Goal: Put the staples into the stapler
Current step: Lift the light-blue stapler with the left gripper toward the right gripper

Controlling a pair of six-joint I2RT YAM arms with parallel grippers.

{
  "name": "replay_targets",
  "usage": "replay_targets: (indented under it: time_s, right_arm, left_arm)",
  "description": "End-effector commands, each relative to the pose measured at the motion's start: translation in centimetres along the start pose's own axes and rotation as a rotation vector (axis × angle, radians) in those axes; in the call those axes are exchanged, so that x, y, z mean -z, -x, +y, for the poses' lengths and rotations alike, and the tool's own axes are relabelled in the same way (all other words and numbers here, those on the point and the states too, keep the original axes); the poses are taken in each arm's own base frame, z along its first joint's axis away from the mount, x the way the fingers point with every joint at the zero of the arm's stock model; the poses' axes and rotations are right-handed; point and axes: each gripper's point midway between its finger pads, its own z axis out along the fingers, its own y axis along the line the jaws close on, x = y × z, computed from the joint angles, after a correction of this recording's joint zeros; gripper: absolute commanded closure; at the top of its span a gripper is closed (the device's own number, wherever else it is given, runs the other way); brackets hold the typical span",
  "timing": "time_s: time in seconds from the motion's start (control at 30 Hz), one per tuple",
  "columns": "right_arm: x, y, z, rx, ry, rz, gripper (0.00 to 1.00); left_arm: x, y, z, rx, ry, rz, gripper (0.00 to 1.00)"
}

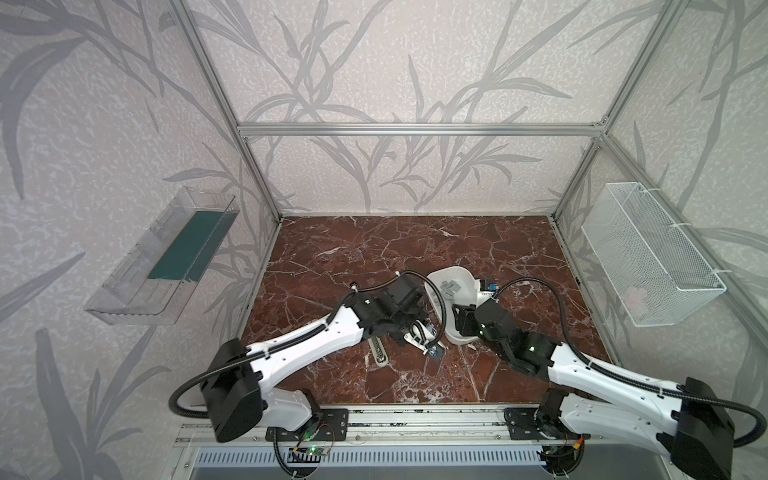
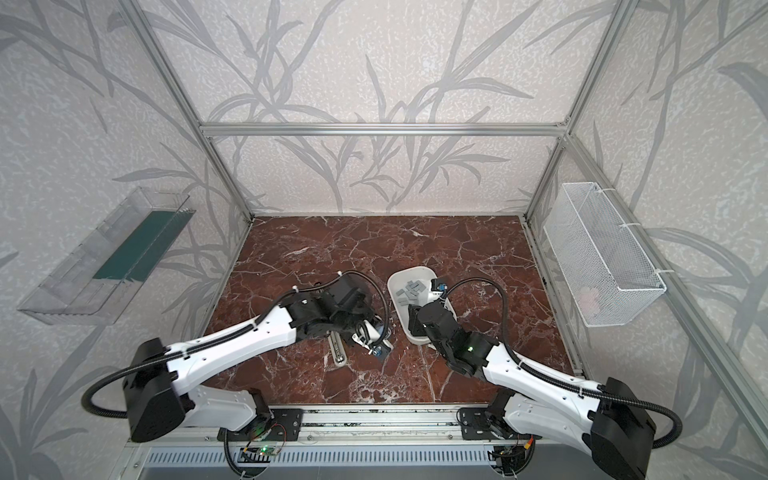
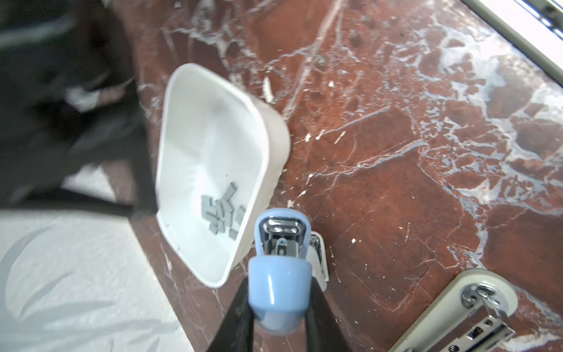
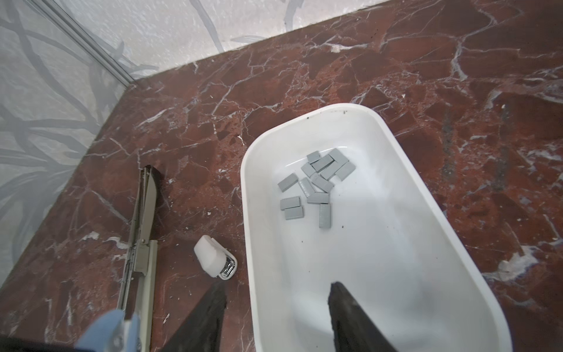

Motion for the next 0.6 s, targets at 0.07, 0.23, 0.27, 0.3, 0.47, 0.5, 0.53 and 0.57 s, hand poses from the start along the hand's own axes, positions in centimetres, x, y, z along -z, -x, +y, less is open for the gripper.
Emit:
replay_targets:
  time_s: [0.07, 0.23, 0.27, 0.3, 0.47, 0.5, 0.53, 0.57]
  right_arm:
    - [1.5, 0.0, 3.0, -0.073, 0.231, -0.012, 0.45]
    - [2.9, 0.0, 7.0, -0.097, 0.467, 0.017, 0.54]
    - [3.1, -0.1, 7.5, -0.099, 0.495, 0.02, 0.56]
    - [3.4, 0.0, 8.1, -0.1, 0.522, 0.021, 0.57]
    - [4.2, -0.2, 9.3, -0.09, 0.57, 0.014, 0.57]
    - [4.1, -0.3, 9.5, -0.092, 0.577, 0.017, 0.59]
    - [4.0, -0.4, 9.6, -0.096, 0.581, 0.023, 0.61]
    - [3.9, -0.5, 9.8, -0.098, 0.588, 0.028, 0.64]
  left_arm:
    - [2.5, 0.3, 4.3, 0.323, 0.195, -0.126, 1.0]
    - [1.6, 0.8, 3.0, 0.286, 0.183, -0.183, 1.0]
    - [1.6, 1.0, 2.8, 0.282, 0.175, -0.185, 1.0]
    - [1.8, 1.0, 2.9, 0.294, 0.181, -0.185, 1.0]
    - [2.4, 0.7, 3.4, 0.289, 0.225, -0.169, 1.0]
    - [2.5, 0.9, 3.3, 0.283, 0.226, -0.179, 1.0]
    - [2.6, 1.2, 3.3, 0.28, 0.224, -0.194, 1.0]
    - [2.8, 1.3, 3.2, 0.277, 0.223, -0.204, 1.0]
